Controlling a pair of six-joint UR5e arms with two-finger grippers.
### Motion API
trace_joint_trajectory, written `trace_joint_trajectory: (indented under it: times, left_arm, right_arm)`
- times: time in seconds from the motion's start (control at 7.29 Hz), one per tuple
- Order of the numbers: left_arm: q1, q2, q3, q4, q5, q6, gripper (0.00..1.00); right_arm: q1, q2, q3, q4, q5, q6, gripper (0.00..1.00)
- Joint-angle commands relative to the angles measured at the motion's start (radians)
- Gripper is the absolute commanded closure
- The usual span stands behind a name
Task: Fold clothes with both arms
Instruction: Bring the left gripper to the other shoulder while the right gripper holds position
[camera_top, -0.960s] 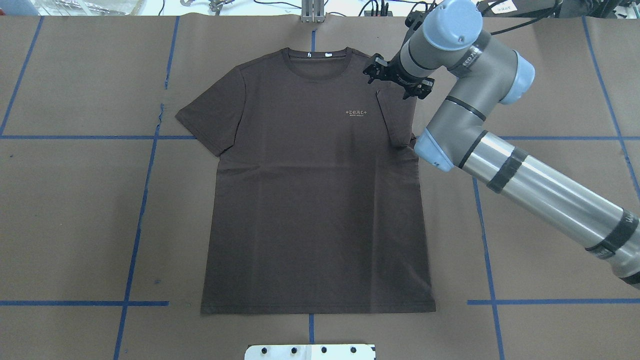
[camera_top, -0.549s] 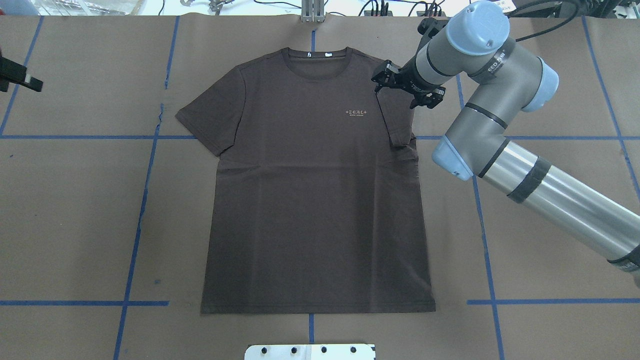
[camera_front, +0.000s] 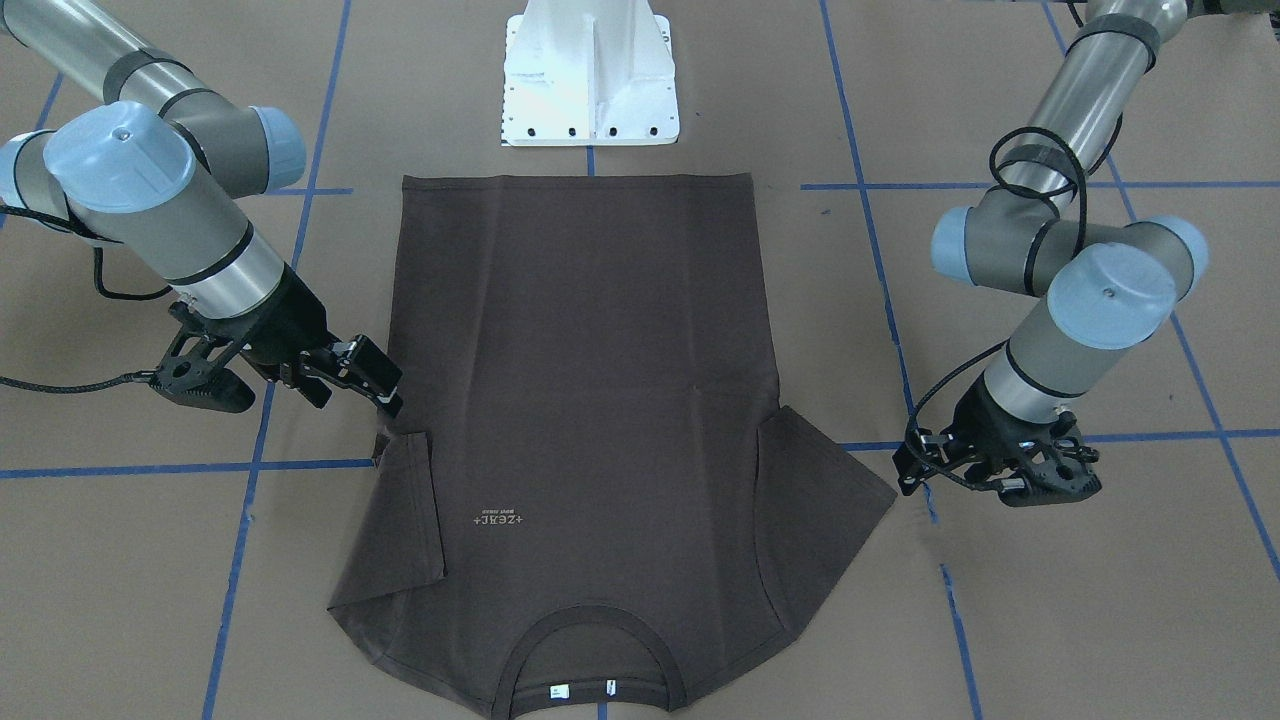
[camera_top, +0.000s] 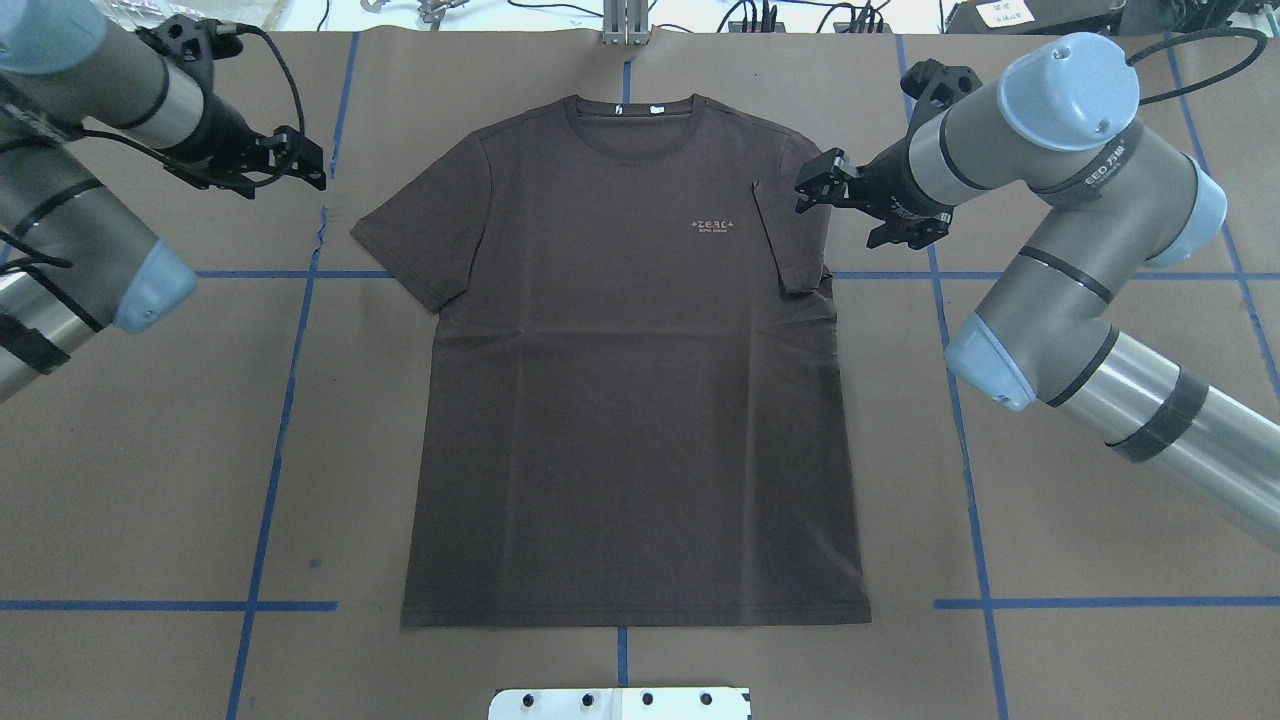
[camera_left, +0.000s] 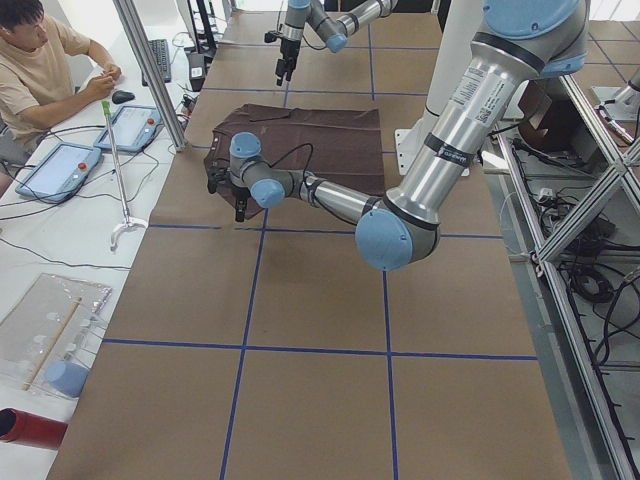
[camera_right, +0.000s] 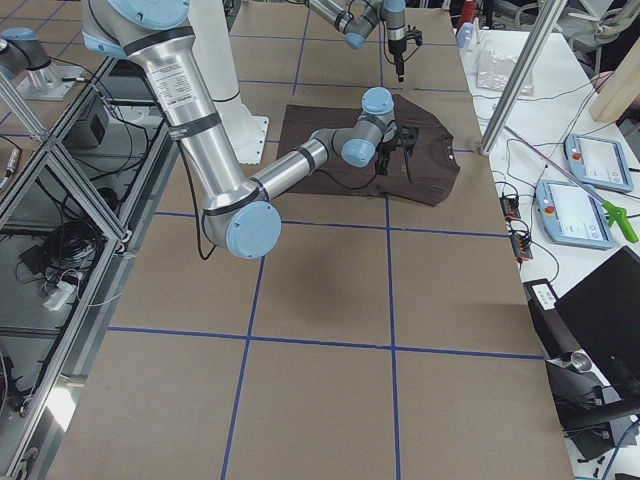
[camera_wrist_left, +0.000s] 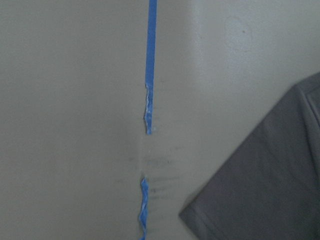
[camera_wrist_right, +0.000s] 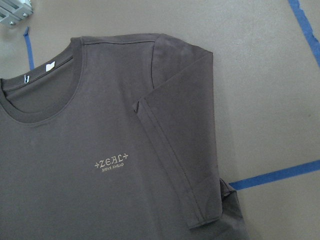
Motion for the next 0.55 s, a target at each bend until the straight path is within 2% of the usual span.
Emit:
trace_joint_trajectory:
  times: [0.0,0.41]
  left_arm:
    - [0.034,-0.027,0.057,-0.023,0.014,-0.012,0.34]
    - [0.051,-0.049,0.086,-0.026,0.040,-0.011,0.39]
  right_arm:
    - [0.000,-0.004,0.004,0.002,-0.002,0.002,0.00]
    - [-0.001,-0.013,0.003,0.003,-0.002,0.002,0.00]
